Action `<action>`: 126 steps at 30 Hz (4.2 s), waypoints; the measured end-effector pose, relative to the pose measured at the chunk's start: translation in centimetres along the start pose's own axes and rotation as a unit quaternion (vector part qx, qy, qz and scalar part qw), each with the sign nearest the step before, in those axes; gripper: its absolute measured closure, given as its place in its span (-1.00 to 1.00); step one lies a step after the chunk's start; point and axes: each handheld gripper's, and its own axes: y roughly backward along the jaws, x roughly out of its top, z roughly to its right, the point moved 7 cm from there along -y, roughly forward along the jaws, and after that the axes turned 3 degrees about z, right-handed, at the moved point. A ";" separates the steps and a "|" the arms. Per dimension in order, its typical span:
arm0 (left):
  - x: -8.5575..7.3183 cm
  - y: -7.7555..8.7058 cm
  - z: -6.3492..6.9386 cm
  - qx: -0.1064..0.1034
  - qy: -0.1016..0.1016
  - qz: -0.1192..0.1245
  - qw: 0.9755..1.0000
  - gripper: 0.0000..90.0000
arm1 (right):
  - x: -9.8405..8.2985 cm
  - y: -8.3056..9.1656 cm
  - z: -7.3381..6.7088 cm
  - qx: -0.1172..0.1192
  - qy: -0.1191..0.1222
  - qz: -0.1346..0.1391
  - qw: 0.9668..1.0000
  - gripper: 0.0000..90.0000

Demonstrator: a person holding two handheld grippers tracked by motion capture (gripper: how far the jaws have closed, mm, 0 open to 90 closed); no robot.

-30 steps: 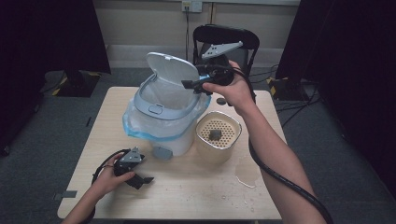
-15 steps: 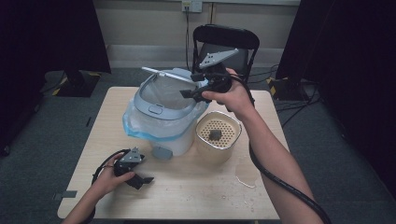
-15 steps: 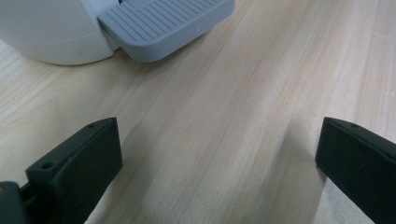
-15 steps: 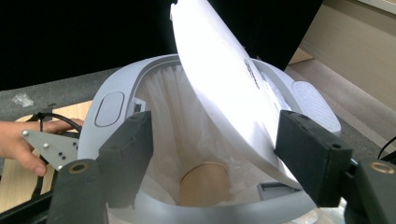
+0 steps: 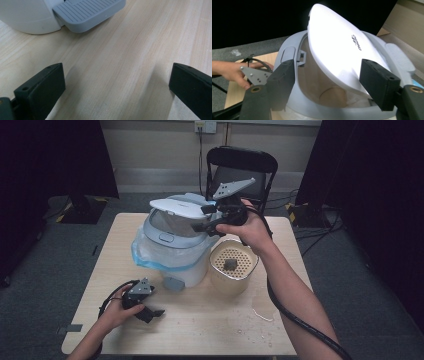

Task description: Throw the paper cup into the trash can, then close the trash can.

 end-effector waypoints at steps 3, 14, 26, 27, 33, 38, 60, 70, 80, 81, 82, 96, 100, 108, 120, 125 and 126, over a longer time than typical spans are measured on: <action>0.0 0.0 0.0 0.000 0.000 0.000 1.000 -1.00 | -0.1 0.1 -0.4 0.006 -0.001 0.002 1.000 -0.35; 0.0 0.0 0.0 0.000 0.000 0.000 1.000 -1.00 | -0.4 -0.2 -0.9 0.038 -0.021 -0.013 0.999 -0.08; 0.0 0.0 0.0 0.000 0.000 0.000 1.000 -1.00 | -0.7 -1.4 -0.7 0.021 -0.050 -0.036 0.998 0.56; 0.0 0.0 0.0 0.000 0.000 0.000 1.000 -1.00 | -0.7 -1.6 -0.7 0.019 -0.049 -0.038 0.998 0.58; 0.0 0.0 0.0 0.000 0.000 0.000 1.000 -1.00 | -0.9 -2.7 -0.6 0.007 -0.049 -0.053 0.997 0.64; 0.0 0.0 0.0 0.000 0.000 0.000 1.000 -1.00 | -0.6 -3.2 -0.6 0.010 -0.040 -0.060 0.997 0.65; 0.0 0.0 0.0 -0.001 0.001 -0.001 1.000 -1.00 | -1.0 -3.5 -0.3 -0.004 -0.038 -0.052 0.998 1.00; 0.0 0.0 0.0 -0.003 0.001 0.000 1.000 -1.00 | 0.0 -4.5 -0.2 -0.011 -0.027 -0.076 0.997 0.97; -0.1 0.1 0.0 0.000 0.000 -0.006 1.000 -1.00 | 0.4 -6.4 -0.8 0.000 -0.029 -0.060 0.998 1.00; -0.1 0.1 0.1 0.000 0.000 -0.006 1.000 -1.00 | 0.4 -6.4 -0.9 0.004 -0.029 -0.060 0.998 1.00; -0.1 0.1 0.1 0.000 0.000 -0.006 1.000 -1.00 | 0.4 -6.4 -0.9 0.004 -0.029 -0.060 0.998 1.00; -0.1 0.1 0.2 -0.002 -0.002 0.000 1.000 -1.00 | 0.9 -3.9 0.2 -0.019 -0.056 -0.034 0.998 0.01; -0.1 0.1 0.2 -0.002 -0.002 -0.001 1.000 -1.00 | 0.7 -2.8 0.6 -0.037 -0.053 -0.038 0.997 -0.20; -0.1 0.1 0.2 -0.002 -0.002 -0.001 1.000 -1.00 | 0.1 -0.9 0.8 -0.046 -0.051 -0.029 0.997 -0.46; -0.2 0.2 0.2 -0.001 -0.002 -0.001 1.000 -1.00 | -1.2 2.5 1.0 -0.050 -0.052 -0.019 0.997 -0.68; -0.2 0.3 0.3 0.002 -0.001 -0.003 1.000 -1.00 | -2.2 3.6 1.3 -0.052 -0.060 -0.012 0.997 -0.68; -0.2 0.3 0.3 0.002 0.000 -0.003 1.000 -1.00 | -2.2 3.6 1.3 -0.052 -0.060 -0.012 0.997 -0.68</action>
